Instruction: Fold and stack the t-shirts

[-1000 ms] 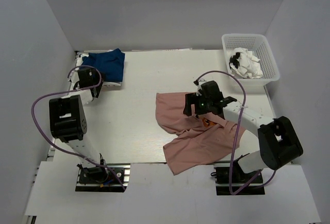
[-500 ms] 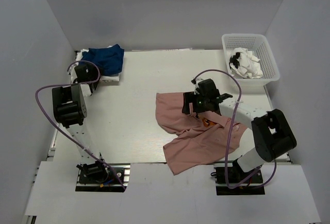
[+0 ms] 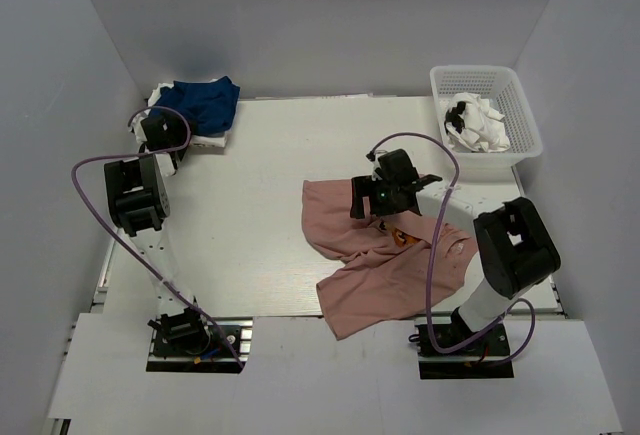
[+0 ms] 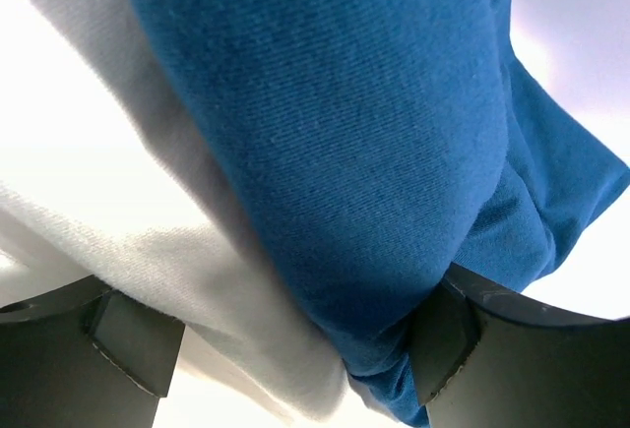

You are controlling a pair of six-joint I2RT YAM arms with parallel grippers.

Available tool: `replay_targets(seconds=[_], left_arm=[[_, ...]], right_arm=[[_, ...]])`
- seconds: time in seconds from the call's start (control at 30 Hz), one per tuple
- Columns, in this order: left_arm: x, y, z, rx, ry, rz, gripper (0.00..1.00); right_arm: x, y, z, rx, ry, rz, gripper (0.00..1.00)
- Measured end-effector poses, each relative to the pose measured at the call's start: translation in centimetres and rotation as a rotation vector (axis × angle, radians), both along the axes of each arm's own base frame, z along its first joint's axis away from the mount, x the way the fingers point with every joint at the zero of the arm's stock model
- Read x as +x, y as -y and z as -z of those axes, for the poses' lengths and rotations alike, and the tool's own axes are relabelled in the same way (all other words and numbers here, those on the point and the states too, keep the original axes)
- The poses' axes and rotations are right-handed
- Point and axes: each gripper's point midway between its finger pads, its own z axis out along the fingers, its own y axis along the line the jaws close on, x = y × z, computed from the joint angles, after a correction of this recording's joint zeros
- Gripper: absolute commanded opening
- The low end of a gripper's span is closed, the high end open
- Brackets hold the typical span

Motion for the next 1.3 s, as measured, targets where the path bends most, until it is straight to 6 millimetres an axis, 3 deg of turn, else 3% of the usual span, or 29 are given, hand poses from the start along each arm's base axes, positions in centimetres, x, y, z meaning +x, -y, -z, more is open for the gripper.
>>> replay_targets(seconds=[0.3,0.33,0.37,0.43,0.57,0.67,0.77,0.87,0.93,1.0,1.07,1.13,1.3], left_arm=[[0.4,0.1,-0.1,-0.043,0.025,-0.019,0.85],[0.4,0.1,0.0,-0.049,0.028,-0.017,0.86],[0.3,0.2,0.0,-0.053,0.032,-0.018,0.98],[-0.3,0.3,-0.4,-0.054,0.041,-0.021,1.0],[-4.0,0.7,-2.3,-0.025,-0.02,-0.033,1.0],[-5.9,0.5,-7.9,0.039,-0.013,-0.04,1.0],[-8.1,0.9,-16.8,0.111,0.086,-0.019,1.0],[-11.6,2.1,-25.8,0.176,0.22,0.007,1.0],[-14.6,3.7,-29.9,0.209,0.299,0.047,1.0],[-17.5,6.0,-32.0,0.223,0.367,0.131,1.0],[-20.0,8.6,-31.6,0.211,0.391,0.239,1.0],[-21.8,11.2,-28.8,0.172,0.372,0.359,1.0],[-25.7,17.0,-17.0,0.019,0.13,0.597,1.0]], right_arm=[[0.3,0.0,0.1,-0.003,-0.004,0.005,0.9],[0.3,0.0,0.1,-0.002,-0.004,0.005,0.9],[0.3,0.0,0.1,-0.003,-0.004,0.005,0.9],[0.3,0.0,0.0,-0.003,-0.002,0.006,0.9],[0.4,0.0,-1.0,0.009,0.022,0.006,0.9],[0.3,0.1,-3.1,0.036,0.071,0.006,0.9],[-0.4,0.5,-4.9,0.063,0.119,0.007,0.9],[-1.1,1.1,-6.4,0.084,0.161,0.029,0.9],[-1.5,1.8,-7.2,0.092,0.184,0.064,0.9],[-2.0,2.6,-7.7,0.091,0.196,0.11,0.9],[-2.4,3.6,-7.6,0.082,0.195,0.162,0.9],[-3.0,4.5,-7.3,0.075,0.191,0.197,0.9],[-4.2,7.1,-5.5,0.008,0.149,0.28,0.9]])
